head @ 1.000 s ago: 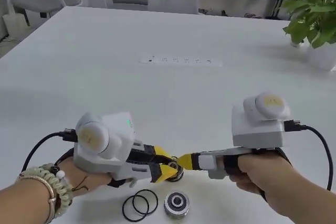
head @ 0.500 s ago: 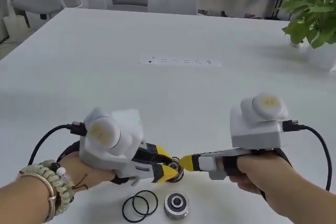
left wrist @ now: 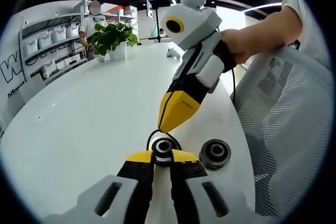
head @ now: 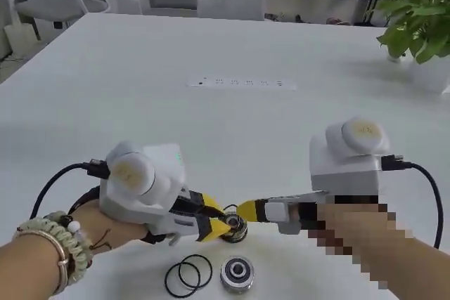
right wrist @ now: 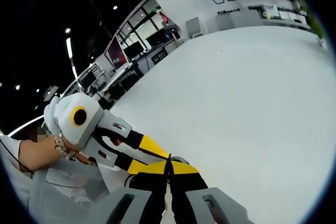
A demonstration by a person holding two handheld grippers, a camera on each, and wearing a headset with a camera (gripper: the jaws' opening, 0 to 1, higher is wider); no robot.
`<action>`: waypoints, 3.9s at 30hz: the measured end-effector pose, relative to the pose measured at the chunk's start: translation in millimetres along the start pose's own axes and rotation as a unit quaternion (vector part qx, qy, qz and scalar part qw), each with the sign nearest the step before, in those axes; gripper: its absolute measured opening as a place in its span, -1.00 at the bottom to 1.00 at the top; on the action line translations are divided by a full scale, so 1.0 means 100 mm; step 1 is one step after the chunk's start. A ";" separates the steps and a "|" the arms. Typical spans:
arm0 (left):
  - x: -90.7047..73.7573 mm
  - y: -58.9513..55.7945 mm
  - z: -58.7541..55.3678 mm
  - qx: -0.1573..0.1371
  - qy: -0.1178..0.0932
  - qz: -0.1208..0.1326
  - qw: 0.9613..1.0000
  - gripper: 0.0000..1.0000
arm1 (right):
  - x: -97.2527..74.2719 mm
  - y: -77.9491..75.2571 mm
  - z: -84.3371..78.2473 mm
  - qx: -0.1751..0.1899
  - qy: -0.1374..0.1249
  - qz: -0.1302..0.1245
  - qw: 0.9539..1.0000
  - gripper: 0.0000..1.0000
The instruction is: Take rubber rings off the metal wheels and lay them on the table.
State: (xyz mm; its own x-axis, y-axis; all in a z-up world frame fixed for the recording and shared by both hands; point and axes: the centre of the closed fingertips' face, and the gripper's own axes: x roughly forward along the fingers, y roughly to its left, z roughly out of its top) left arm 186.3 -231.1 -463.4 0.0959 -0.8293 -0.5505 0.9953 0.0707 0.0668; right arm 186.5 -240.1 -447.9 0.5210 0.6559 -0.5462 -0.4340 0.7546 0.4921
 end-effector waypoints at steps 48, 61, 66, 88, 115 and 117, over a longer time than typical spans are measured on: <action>-0.45 -0.01 0.55 0.001 -0.028 -0.012 1.000 -0.03 | -0.34 0.11 0.52 0.043 -0.116 0.019 0.992 -1.00; -0.73 -0.08 0.79 -0.012 -0.054 -0.013 0.998 0.42 | -0.35 0.17 0.57 0.046 -0.123 0.031 0.991 -1.00; -0.86 -0.09 0.83 0.002 -0.051 -0.002 0.999 0.49 | -0.36 0.20 0.59 0.044 -0.125 0.037 0.990 -1.00; -1.46 -0.11 0.63 -0.001 -0.044 0.067 0.997 0.60 | -0.40 0.30 0.64 0.045 -0.134 0.056 0.988 -1.00; -1.83 -0.36 0.01 -0.080 -0.022 0.125 0.989 0.61 | -0.36 0.47 0.62 0.031 -0.124 0.078 0.989 -1.00; -1.83 -0.38 -0.03 -0.088 -0.020 0.126 0.988 0.61 | -0.35 0.49 0.61 0.027 -0.121 0.080 0.989 -1.00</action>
State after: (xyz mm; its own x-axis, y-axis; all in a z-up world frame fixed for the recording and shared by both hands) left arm 131.4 -80.7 -367.6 0.3441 -0.7943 -0.5007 0.9276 0.3700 0.0505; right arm 191.6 -227.3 -363.5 0.6121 0.7381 -0.2839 -0.4888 0.6353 0.5979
